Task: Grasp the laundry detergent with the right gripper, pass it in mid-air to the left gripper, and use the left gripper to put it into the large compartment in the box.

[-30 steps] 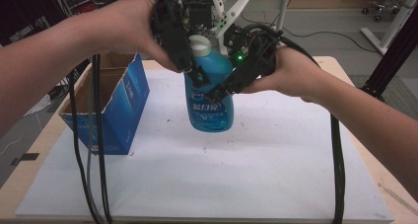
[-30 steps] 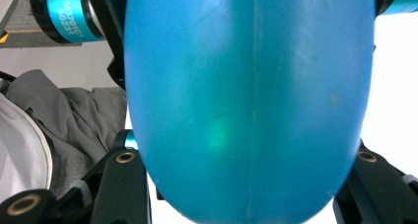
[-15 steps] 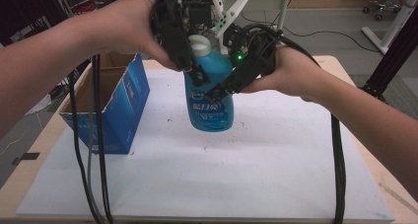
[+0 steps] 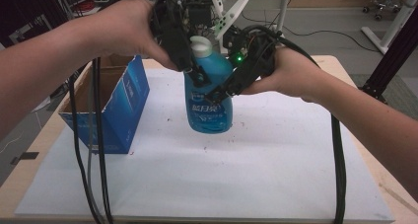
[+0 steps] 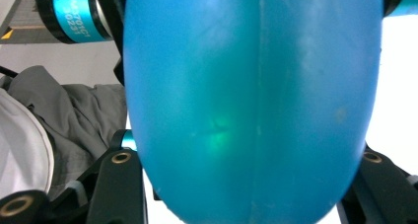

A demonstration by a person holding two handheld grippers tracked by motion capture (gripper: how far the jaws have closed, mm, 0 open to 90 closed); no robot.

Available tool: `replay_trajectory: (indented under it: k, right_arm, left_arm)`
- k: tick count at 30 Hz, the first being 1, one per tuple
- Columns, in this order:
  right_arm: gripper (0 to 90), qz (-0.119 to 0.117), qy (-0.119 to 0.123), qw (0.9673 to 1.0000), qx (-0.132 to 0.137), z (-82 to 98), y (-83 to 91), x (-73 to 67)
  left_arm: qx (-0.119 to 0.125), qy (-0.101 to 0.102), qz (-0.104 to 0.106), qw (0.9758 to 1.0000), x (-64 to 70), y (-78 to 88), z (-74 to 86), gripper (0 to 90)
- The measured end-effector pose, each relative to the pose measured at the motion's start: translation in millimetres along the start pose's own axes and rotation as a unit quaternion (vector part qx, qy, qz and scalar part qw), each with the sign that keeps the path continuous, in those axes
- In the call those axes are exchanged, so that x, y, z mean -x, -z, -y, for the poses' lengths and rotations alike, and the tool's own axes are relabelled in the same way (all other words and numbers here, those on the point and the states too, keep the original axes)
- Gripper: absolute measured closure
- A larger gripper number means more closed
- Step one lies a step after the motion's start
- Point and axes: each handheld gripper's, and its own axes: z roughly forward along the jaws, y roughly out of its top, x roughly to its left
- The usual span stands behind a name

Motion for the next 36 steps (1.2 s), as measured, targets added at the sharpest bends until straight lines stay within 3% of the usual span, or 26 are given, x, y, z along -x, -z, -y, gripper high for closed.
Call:
replay_trajectory:
  k: [5, 9, 11, 21, 29, 32, 36]
  right_arm:
    - [22.7, -0.010, -0.011, 0.9999, -0.001, 0.7, -1.4, 0.7]
    - [21.6, -0.016, -0.020, 0.9996, -0.015, 6.7, -1.7, 1.7]
    - [13.7, -0.010, -0.031, 0.9992, -0.021, 11.6, -0.8, 2.1]
    - [13.2, 0.038, -0.070, 0.9948, -0.064, 45.9, 16.1, 11.4]
    - [13.1, 0.080, -0.107, 0.9823, -0.132, 83.1, 27.2, 16.4]
    - [13.2, 0.094, -0.122, 0.9772, -0.146, 95.7, 31.8, 15.5]
    - [13.2, 0.107, -0.137, 0.9727, -0.154, 110.6, 38.6, 15.8]
  left_arm:
    - [-0.006, 0.006, -0.002, 1.0000, -0.8, -4.0, 4.1, 38.0]
    - [-0.009, 0.010, -0.003, 0.9999, -1.5, -4.2, 6.9, 38.0]
    - [-0.011, 0.014, -0.003, 0.9998, -2.0, -3.8, 8.0, 38.0]
    - [-0.011, 0.047, -0.019, 0.9986, -2.7, -3.9, 16.1, 38.0]
    - [-0.008, 0.097, -0.030, 0.9948, -6.8, 8.4, 26.6, 37.9]
    - [0.001, 0.119, -0.041, 0.9921, -7.0, 18.4, 31.3, 37.9]
    - [0.014, 0.151, -0.060, 0.9866, -7.6, 36.1, 40.0, 37.9]
